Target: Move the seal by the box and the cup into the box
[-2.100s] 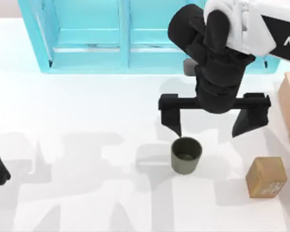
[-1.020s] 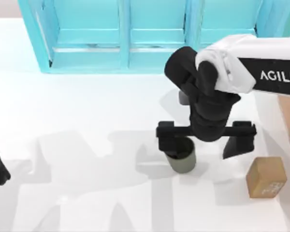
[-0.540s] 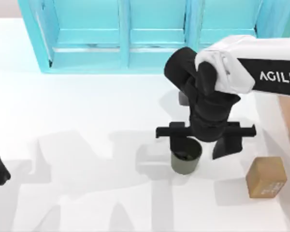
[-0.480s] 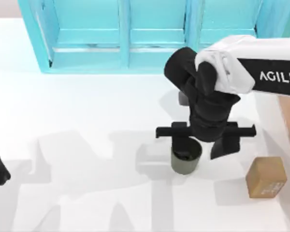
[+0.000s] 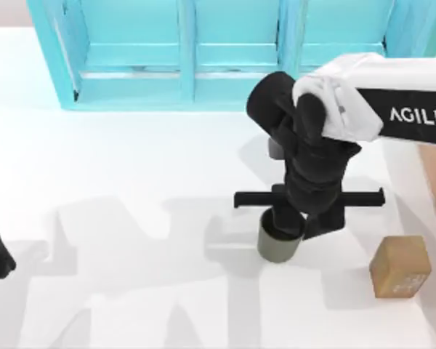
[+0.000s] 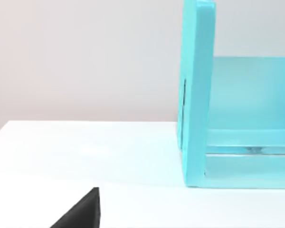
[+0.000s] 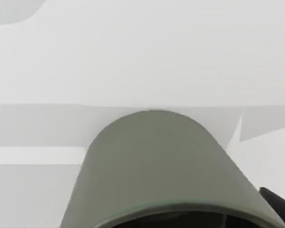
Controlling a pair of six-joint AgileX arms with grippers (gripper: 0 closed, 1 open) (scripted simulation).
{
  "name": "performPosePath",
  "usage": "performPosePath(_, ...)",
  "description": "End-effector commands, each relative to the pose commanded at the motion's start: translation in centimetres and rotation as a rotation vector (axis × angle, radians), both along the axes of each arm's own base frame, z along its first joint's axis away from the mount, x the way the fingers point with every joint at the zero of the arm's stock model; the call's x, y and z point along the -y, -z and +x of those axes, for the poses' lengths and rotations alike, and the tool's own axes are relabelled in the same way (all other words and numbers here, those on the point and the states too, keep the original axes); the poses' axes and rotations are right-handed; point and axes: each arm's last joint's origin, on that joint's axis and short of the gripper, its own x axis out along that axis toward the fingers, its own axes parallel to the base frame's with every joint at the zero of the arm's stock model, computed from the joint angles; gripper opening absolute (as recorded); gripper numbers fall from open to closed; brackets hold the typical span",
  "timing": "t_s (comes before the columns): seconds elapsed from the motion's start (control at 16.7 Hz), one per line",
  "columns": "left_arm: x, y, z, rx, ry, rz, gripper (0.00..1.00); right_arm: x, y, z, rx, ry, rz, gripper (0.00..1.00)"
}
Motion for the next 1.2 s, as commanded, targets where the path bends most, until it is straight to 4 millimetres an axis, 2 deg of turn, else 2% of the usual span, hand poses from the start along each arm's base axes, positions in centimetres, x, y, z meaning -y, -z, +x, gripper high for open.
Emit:
performPosePath(0.3, 0.0, 0.0, 0.0, 0.0, 0.0, 0.0, 1.0, 0.1, 0.0, 0.0, 0.001, 0.003, 0.0, 0.0)
performPosePath(0.42, 0.0, 0.0, 0.0, 0.0, 0.0, 0.0, 1.0, 0.6, -0.7, 0.2, 0.004, 0.0, 0.003, 0.0)
performPosePath(0.6, 0.0, 0.0, 0.0, 0.0, 0.0, 0.0, 1.0, 3.7, -3.8, 0.7, 0.004, -0.001, 0.002, 0.0)
performPosePath(0.78, 0.0, 0.0, 0.0, 0.0, 0.0, 0.0, 1.0, 7.9, -8.0, 0.3, -0.005, 0.009, -0.002, 0.0)
performPosePath(0.9, 0.0, 0.0, 0.0, 0.0, 0.0, 0.0, 1.0, 9.7, -9.7, 0.0, -0.001, 0.005, 0.0, 0.0)
performPosePath(1.2, 0.0, 0.0, 0.0, 0.0, 0.0, 0.0, 1.0, 9.9, -9.8, -0.1, -0.003, 0.0, -0.003, 0.0)
